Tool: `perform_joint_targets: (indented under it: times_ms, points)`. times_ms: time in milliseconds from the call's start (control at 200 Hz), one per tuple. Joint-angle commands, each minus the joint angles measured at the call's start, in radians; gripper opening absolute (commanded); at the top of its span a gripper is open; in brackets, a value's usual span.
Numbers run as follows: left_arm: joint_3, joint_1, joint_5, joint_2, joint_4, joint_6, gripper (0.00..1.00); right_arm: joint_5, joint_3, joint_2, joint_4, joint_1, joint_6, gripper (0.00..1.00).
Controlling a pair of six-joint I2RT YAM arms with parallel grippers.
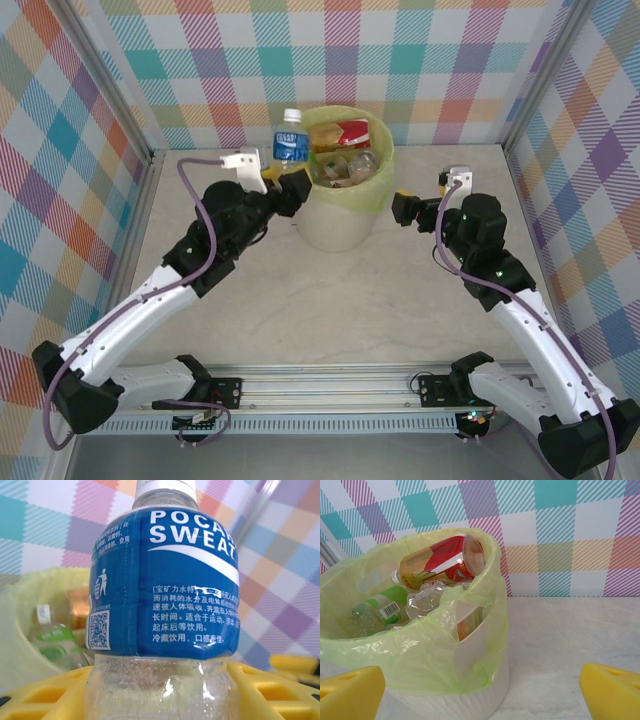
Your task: Put the plastic bottles in the bin
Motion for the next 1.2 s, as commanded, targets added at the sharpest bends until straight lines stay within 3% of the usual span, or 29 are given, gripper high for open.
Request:
perform_joint_targets:
  times_ms: [0, 185, 410, 480, 585, 700, 785, 1035, 1195]
  points:
    - [0.094, 0.01, -0.028, 0.096, -0.095, -0.121, 0.46, -0.018, 0.027, -0.007, 0.0, -0.004, -0.014, 1.0]
    - [0.268, 0.009, -0.102, 0.254, -0.237, -0.274, 0.55, -0.035, 0.027, -0.015, -0.047, -0.004, -0.015, 1.0]
    - [0.339, 0.009, -0.229, 0.362, -0.237, -0.421, 0.62, -0.033, 0.019, -0.007, -0.069, -0.004, -0.034, 1.0]
    - [0.366, 0.009, -0.223, 0.39, -0.24, -0.467, 0.63, -0.034, 0.016, -0.005, -0.076, -0.004, -0.025, 1.0]
    - [0.426, 0.009, -0.185, 0.433, -0.267, -0.513, 0.73, -0.034, -0.003, -0.013, -0.073, -0.004, -0.003, 1.0]
    - [0.501, 0.009, -0.094, 0.47, -0.307, -0.518, 0.78, -0.026, -0.021, -0.025, -0.072, -0.004, 0.008, 1.0]
    - [0.52, 0.01, -0.073, 0.465, -0.359, -0.538, 1.0, -0.017, -0.027, -0.035, -0.073, -0.004, 0.008, 1.0]
    - [0.421, 0.021, -0.093, 0.351, -0.324, -0.492, 1.0, 0.013, -0.035, -0.037, -0.068, -0.004, -0.001, 1.0]
    - [0.302, 0.059, -0.069, 0.258, -0.182, -0.416, 1.0, 0.051, -0.051, -0.032, -0.029, -0.004, 0.02, 1.0]
